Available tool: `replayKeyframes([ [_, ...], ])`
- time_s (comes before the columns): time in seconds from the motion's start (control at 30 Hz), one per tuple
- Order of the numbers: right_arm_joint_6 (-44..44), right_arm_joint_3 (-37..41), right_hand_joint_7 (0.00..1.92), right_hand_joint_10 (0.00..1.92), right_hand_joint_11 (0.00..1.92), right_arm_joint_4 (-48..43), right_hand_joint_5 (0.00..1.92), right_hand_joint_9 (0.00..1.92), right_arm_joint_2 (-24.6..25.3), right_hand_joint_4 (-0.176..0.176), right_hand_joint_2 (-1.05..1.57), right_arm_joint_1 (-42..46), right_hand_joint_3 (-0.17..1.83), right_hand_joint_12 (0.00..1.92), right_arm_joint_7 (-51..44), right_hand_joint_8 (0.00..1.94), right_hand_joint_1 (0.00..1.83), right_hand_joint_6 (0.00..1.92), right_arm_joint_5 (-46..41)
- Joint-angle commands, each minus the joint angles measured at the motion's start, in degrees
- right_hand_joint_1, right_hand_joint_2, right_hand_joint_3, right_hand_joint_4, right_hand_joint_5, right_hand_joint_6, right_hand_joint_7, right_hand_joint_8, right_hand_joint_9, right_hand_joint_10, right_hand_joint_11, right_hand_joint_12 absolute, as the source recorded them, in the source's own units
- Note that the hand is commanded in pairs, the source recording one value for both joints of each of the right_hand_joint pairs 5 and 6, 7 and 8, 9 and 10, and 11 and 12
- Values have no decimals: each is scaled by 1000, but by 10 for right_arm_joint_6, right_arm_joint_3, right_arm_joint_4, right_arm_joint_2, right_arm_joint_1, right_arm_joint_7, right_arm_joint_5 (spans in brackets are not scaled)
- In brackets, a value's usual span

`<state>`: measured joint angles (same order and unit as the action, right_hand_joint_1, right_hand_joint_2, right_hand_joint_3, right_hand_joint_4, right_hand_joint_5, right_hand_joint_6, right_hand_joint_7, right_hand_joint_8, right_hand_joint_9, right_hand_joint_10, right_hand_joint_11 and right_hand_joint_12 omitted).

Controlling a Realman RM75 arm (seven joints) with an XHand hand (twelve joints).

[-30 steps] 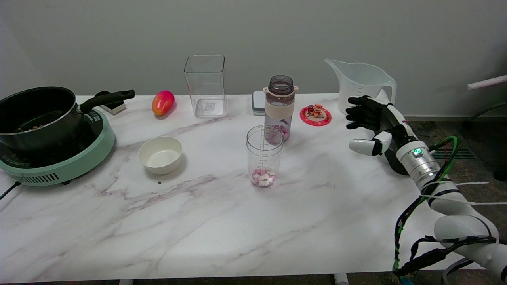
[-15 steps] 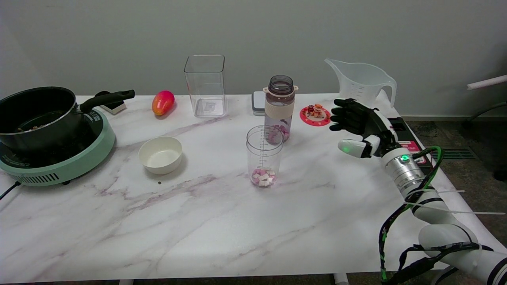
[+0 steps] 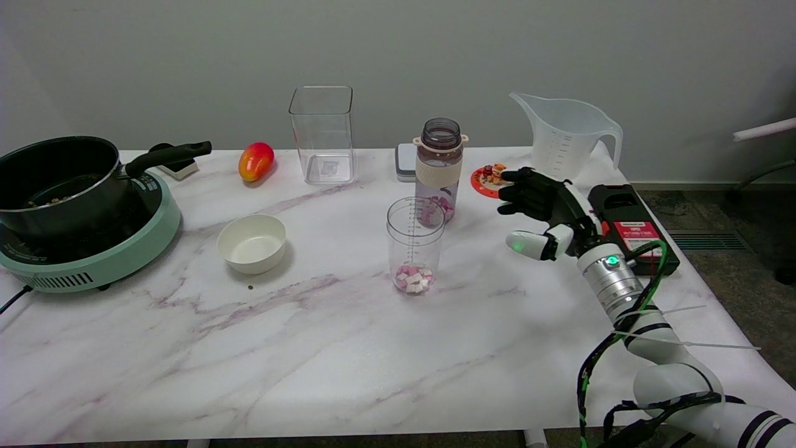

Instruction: Pick up the measuring cup.

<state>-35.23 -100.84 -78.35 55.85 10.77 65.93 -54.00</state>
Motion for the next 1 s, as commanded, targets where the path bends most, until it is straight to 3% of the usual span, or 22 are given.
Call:
replayKeyframes([
  [0.03, -51, -25, 837, 646, 756, 71, 714, 646, 88, 0, -394, -44, 1138, 756, 2, 837, 1255, 714, 130],
  [0.3, -58, -29, 873, 659, 763, 66, 747, 659, 124, 0, -330, -67, 1130, 763, 2, 873, 1249, 747, 190],
  [1.0, -55, -76, 737, 658, 783, 93, 744, 658, 140, 0, -374, -100, 1256, 783, 6, 737, 1257, 744, 190],
])
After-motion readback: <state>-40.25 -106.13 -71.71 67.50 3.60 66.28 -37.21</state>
